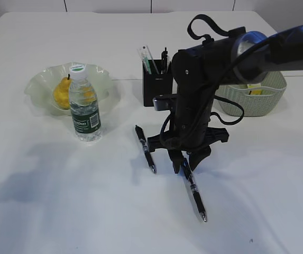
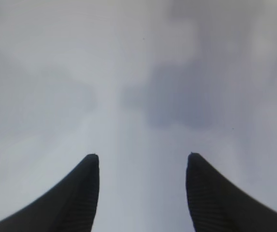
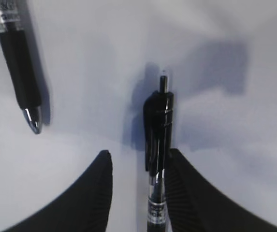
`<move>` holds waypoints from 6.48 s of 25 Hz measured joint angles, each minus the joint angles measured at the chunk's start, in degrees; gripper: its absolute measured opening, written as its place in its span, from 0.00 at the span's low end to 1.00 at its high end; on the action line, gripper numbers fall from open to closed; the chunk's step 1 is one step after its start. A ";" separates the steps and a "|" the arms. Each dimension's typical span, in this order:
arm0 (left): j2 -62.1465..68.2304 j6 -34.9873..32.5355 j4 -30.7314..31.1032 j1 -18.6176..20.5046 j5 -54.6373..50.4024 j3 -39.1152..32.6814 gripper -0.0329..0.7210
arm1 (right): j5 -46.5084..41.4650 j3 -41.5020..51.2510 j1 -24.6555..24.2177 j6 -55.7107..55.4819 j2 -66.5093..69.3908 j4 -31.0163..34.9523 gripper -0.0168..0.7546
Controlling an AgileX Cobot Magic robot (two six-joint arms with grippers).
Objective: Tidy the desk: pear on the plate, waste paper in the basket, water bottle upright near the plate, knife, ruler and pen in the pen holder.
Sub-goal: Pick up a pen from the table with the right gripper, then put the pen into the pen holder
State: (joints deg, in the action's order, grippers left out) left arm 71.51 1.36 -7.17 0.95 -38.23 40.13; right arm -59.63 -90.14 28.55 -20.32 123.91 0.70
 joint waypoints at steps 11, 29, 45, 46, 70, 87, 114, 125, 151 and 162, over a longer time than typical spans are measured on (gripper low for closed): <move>0.00 0.00 -0.02 0.00 0.00 0.00 0.58 | 0.05 0.00 -0.55 1.31 1.25 -1.14 0.39; 0.00 0.00 -0.02 0.00 0.14 0.00 0.58 | 0.27 0.00 -1.19 1.46 2.22 -1.14 0.40; 0.00 0.00 -0.02 0.00 0.27 0.00 0.58 | 0.50 0.00 -1.19 1.46 2.79 -1.14 0.39; 0.00 0.00 -0.02 0.00 0.27 0.00 0.58 | 0.64 0.00 -1.19 1.46 2.79 -1.14 0.39; 0.00 0.00 -0.12 0.00 0.77 0.00 0.58 | 1.33 0.00 -1.19 4.50 -1.96 -3.51 0.15; 0.00 0.00 -0.12 0.00 0.12 0.00 0.58 | 12.16 -13.98 -2.27 4.59 -8.37 -14.13 0.15; 0.00 0.00 -2.43 0.00 0.12 0.00 0.58 | 57.39 -14.10 -9.17 4.30 -0.13 -14.69 0.15; 0.00 0.00 -2.43 0.00 0.12 0.00 0.58 | 67.88 -14.10 -11.84 1.71 4.44 -14.81 0.15; 0.00 0.00 -2.52 0.00 0.54 0.00 0.58 | 74.96 -14.10 -11.84 -3.72 12.70 -25.07 0.31; 0.00 0.00 -2.22 0.00 0.54 0.00 0.58 | 72.79 -14.10 -11.84 -13.95 8.46 -33.76 0.39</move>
State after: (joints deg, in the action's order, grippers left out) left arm 71.51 1.36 -9.39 0.95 -37.69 40.13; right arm 13.16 -104.23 16.71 -34.26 132.38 -33.06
